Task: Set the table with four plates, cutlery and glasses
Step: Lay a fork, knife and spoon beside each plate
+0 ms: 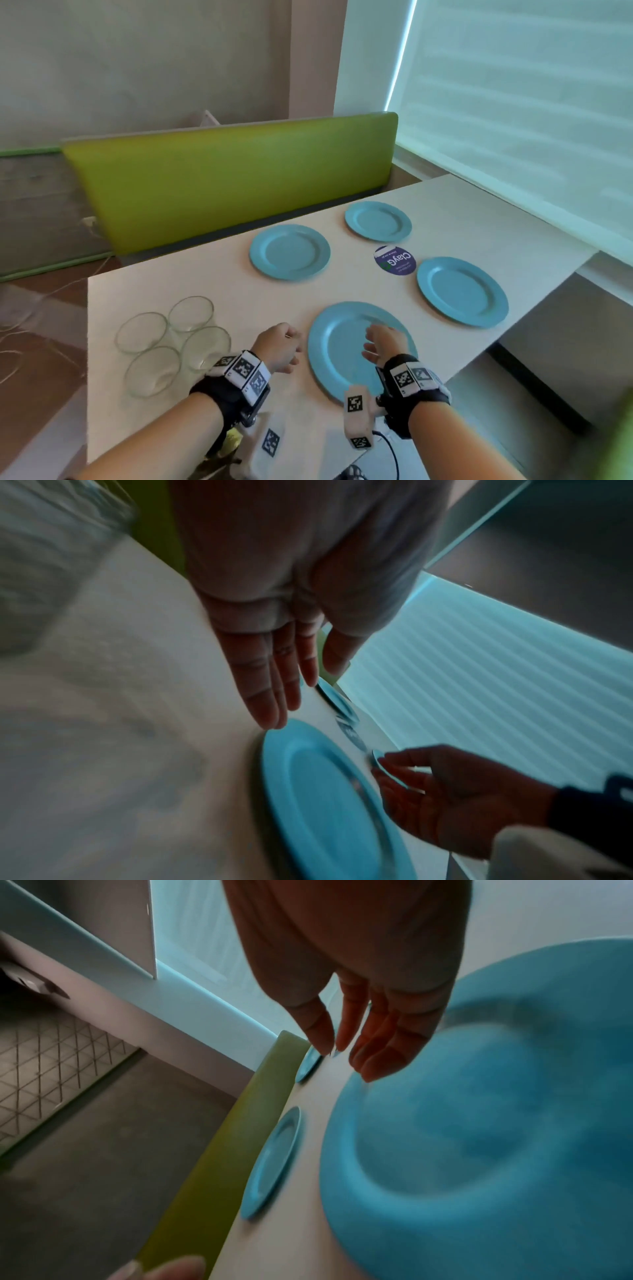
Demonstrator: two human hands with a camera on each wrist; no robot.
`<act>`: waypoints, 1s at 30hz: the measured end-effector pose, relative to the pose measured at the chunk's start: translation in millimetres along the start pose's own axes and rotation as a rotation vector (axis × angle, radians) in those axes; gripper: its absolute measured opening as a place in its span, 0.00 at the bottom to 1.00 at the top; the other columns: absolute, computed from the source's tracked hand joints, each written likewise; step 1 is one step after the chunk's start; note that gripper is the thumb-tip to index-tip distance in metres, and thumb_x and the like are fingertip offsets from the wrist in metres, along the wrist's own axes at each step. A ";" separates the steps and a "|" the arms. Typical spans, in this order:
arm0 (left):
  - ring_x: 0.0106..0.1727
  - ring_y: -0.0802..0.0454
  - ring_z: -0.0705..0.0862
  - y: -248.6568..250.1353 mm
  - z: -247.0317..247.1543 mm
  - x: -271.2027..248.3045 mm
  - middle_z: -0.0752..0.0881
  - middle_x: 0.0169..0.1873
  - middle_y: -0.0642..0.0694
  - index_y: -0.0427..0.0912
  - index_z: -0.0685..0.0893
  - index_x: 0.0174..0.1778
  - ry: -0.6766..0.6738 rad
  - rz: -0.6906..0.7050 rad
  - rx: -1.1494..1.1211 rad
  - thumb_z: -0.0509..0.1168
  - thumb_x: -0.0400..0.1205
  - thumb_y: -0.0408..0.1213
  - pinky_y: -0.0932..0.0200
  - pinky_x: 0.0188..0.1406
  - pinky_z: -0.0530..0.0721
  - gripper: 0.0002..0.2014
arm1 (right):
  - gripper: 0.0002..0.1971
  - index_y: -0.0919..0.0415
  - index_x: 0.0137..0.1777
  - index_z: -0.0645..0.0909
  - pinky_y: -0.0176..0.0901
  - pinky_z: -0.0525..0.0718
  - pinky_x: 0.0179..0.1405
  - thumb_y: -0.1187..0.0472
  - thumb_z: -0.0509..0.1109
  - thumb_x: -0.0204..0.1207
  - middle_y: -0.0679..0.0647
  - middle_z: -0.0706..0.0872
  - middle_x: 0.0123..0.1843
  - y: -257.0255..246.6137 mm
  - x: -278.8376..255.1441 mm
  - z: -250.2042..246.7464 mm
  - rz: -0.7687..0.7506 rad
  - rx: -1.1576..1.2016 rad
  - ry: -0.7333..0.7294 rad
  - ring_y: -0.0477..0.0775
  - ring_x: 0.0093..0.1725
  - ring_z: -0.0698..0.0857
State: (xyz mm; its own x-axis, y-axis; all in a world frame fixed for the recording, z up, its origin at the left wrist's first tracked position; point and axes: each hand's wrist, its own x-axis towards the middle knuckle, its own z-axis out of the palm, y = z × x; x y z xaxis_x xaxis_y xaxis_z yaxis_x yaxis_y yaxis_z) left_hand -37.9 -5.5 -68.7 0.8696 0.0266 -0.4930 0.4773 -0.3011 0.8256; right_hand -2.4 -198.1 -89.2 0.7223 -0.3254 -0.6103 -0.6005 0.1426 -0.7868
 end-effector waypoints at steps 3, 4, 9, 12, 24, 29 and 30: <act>0.48 0.42 0.86 -26.0 -12.5 -37.0 0.86 0.48 0.41 0.43 0.80 0.48 0.005 0.080 0.320 0.60 0.82 0.42 0.55 0.47 0.82 0.07 | 0.11 0.63 0.35 0.74 0.40 0.74 0.27 0.72 0.59 0.78 0.57 0.74 0.33 32.5 -41.2 13.1 0.013 -0.093 -0.044 0.53 0.28 0.73; 0.55 0.43 0.85 -33.5 -20.2 -48.1 0.86 0.53 0.42 0.43 0.81 0.53 0.018 0.100 0.446 0.60 0.82 0.44 0.57 0.53 0.81 0.10 | 0.11 0.62 0.34 0.74 0.40 0.74 0.27 0.72 0.59 0.78 0.57 0.74 0.32 42.2 -53.3 18.3 0.010 -0.129 -0.056 0.53 0.28 0.72; 0.61 0.46 0.81 -79.7 -72.3 -85.2 0.84 0.60 0.43 0.42 0.79 0.61 0.058 0.102 0.804 0.56 0.84 0.44 0.54 0.60 0.79 0.15 | 0.10 0.62 0.36 0.74 0.40 0.75 0.26 0.71 0.60 0.78 0.56 0.75 0.33 80.5 -95.4 38.8 -0.012 -0.289 -0.127 0.53 0.27 0.74; 0.65 0.43 0.78 -107.3 -99.6 -98.5 0.80 0.64 0.41 0.41 0.76 0.64 0.084 -0.010 0.966 0.55 0.84 0.48 0.51 0.64 0.78 0.19 | 0.04 0.65 0.45 0.76 0.40 0.76 0.25 0.70 0.60 0.79 0.56 0.76 0.34 93.7 -109.0 42.7 -0.019 -0.336 -0.133 0.52 0.27 0.75; 0.73 0.43 0.67 -159.1 -116.5 -89.7 0.70 0.72 0.42 0.42 0.64 0.77 0.048 -0.038 1.077 0.67 0.73 0.59 0.53 0.75 0.67 0.41 | 0.17 0.64 0.66 0.75 0.42 0.80 0.27 0.67 0.64 0.77 0.57 0.80 0.41 117.4 -122.3 39.7 -0.023 -0.422 -0.111 0.53 0.32 0.80; 0.70 0.41 0.67 -164.8 -118.7 -84.4 0.71 0.71 0.42 0.49 0.66 0.78 0.089 -0.028 1.139 0.61 0.69 0.70 0.51 0.72 0.66 0.44 | 0.15 0.66 0.63 0.78 0.40 0.80 0.26 0.67 0.63 0.77 0.56 0.79 0.38 114.6 -126.5 37.1 -0.025 -0.441 -0.095 0.53 0.31 0.80; 0.70 0.41 0.67 -166.5 -119.2 -83.4 0.71 0.71 0.41 0.50 0.65 0.78 0.093 -0.040 1.132 0.60 0.69 0.71 0.50 0.72 0.67 0.44 | 0.14 0.66 0.62 0.79 0.40 0.80 0.26 0.67 0.63 0.77 0.56 0.79 0.38 114.5 -127.5 36.9 -0.026 -0.441 -0.095 0.53 0.31 0.80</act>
State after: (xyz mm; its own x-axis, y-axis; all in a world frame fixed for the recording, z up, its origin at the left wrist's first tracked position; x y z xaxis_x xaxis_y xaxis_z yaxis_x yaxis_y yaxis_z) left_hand -174.9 156.1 -132.3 0.8848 0.1120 -0.4523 0.1576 -0.9854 0.0643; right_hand -150.6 -105.7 -104.9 0.7549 -0.2337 -0.6128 -0.6558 -0.2833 -0.6997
